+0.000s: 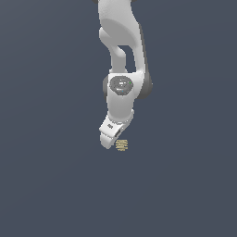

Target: Pick up the object and move it to a goal position.

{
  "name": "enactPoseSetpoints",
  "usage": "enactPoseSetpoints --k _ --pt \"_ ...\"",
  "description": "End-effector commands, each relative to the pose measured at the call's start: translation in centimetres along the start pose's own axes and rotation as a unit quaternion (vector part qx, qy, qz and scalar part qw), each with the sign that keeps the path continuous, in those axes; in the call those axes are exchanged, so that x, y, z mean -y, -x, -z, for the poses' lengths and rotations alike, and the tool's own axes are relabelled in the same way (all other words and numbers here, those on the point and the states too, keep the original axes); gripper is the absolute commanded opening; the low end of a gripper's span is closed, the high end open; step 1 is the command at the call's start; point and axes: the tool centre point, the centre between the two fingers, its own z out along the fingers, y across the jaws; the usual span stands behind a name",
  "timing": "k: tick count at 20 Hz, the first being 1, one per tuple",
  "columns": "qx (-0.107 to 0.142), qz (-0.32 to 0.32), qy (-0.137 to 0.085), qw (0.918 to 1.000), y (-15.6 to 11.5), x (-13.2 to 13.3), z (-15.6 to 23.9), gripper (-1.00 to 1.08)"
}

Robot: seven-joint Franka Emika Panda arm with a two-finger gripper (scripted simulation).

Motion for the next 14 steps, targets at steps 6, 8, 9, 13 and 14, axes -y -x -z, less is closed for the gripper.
enactPoseSetpoints --k 6,8,9,13,14 --pt "-0.004 0.108 -0.002 0.9942 -0.8 0.1 -0.8 1.00" --pt "-0.006 0.136 -0.002 0.9907 -1.0 0.1 -1.0 1.00" --pt "-0.006 0.149 -0.002 0.9888 -1.1 0.1 -1.1 1.00" --pt "-0.009 0.194 -0.002 0.9809 -1.4 0.2 -1.5 1.00" --pt "-0.010 0.204 -0.002 0.9789 -1.5 0.2 -1.5 1.00"
